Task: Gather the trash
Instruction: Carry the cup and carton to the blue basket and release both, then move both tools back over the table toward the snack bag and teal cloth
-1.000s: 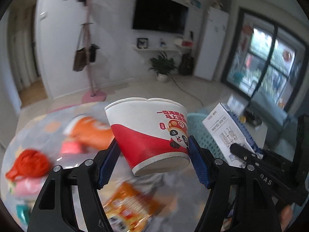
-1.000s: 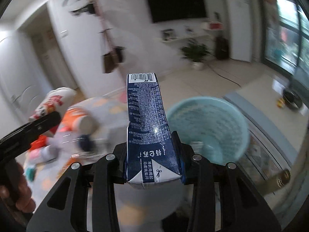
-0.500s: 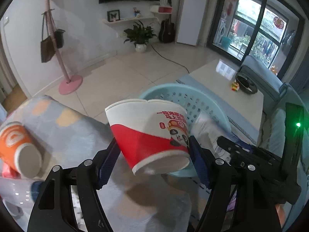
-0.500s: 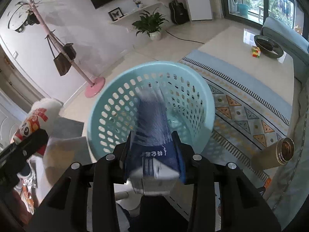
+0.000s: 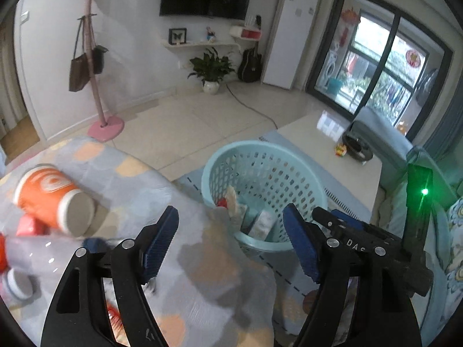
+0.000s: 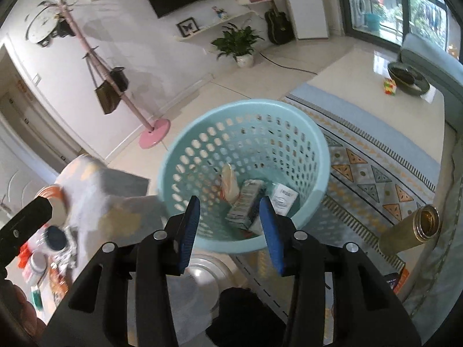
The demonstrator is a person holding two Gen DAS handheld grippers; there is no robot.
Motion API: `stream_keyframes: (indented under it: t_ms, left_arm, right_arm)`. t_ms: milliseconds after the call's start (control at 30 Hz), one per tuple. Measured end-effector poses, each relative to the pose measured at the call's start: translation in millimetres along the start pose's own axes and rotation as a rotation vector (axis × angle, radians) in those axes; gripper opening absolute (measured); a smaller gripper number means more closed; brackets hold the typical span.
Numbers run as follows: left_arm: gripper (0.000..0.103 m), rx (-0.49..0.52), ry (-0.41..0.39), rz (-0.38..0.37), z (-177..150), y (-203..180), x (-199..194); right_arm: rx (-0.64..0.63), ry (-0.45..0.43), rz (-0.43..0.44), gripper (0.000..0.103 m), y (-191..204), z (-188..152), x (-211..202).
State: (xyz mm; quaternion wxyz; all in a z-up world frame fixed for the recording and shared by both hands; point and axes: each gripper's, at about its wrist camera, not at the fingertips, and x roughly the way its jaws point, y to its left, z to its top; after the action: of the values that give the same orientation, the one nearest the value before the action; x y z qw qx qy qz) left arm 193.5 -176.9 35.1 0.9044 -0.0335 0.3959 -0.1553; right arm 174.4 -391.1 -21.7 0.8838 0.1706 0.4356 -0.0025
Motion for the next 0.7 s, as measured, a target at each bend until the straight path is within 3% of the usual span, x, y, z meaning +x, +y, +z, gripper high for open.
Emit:
stream_keyframes:
  t_ms: [367,567,700]
  left_arm:
    - [0.074,-0.086,-0.149,0.027,-36.0,48.7,-107.8]
    - [0.076,-0.156,-0.230,0.115,-68.4,98.9,-174.1]
    - [0.079,-0.221,-0.237,0.175,-95.3,140.6,-204.7]
  right_arm:
    - [-0.261,-0.055,0.113,0.040,109.2,-34.7,-60.4]
    - [-0.392,-0.032,0.189,0.045,171.2,-68.3,-64.9]
    - [-0.440,0.011,0.218,0.047,199.6,-90.1,-56.1]
